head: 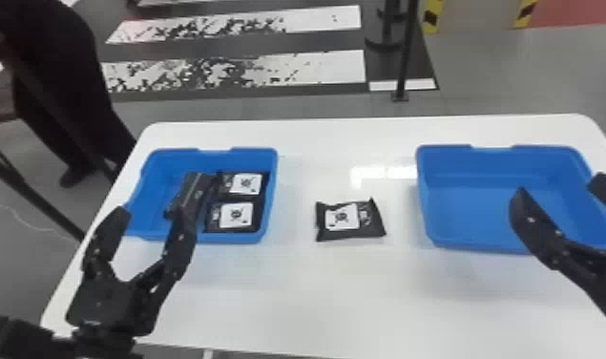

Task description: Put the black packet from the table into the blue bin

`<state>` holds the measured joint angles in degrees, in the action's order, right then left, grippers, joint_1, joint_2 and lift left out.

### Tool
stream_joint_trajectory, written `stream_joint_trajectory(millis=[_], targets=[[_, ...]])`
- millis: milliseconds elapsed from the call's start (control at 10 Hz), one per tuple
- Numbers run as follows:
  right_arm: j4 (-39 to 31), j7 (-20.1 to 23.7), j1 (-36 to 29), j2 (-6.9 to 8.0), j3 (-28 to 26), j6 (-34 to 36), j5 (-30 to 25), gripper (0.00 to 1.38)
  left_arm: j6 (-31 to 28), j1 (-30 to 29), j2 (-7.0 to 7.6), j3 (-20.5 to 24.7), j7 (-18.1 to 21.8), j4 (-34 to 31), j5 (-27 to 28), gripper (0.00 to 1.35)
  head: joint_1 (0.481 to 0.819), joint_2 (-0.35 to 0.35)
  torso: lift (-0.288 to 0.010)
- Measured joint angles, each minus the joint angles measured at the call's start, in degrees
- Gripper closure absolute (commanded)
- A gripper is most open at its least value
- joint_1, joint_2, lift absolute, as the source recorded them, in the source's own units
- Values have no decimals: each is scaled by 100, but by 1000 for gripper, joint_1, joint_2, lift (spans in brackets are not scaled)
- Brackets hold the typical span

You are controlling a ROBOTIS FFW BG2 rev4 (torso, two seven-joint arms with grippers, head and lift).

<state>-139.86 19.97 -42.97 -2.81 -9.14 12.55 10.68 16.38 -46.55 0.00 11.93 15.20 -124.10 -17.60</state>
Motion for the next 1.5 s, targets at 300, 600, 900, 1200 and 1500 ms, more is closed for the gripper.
stream_joint_trajectory(millis=[300, 600, 900, 1200, 1500], targets=[[1, -1, 9, 0, 0, -15, -5, 173, -20, 1, 0, -16, 0, 0, 11, 208, 695, 124, -110], [29, 0, 9, 0, 0, -21, -6, 173, -52, 1, 0, -35, 0, 0, 2, 208, 695, 121, -110], [32, -1, 12, -5, -1, -32, 15, 173, -107, 73, 0, -82, 5, 58, 116, 208, 695, 113, -110], [30, -2, -5, -9, -12, -32, 21, 173, -435, 659, 62, -534, 280, 441, 490, 208, 695, 37, -110], [32, -2, -25, -9, -45, -32, 39, 173, -874, 1575, 156, -1027, 622, 1075, 1030, 208, 695, -50, -110]])
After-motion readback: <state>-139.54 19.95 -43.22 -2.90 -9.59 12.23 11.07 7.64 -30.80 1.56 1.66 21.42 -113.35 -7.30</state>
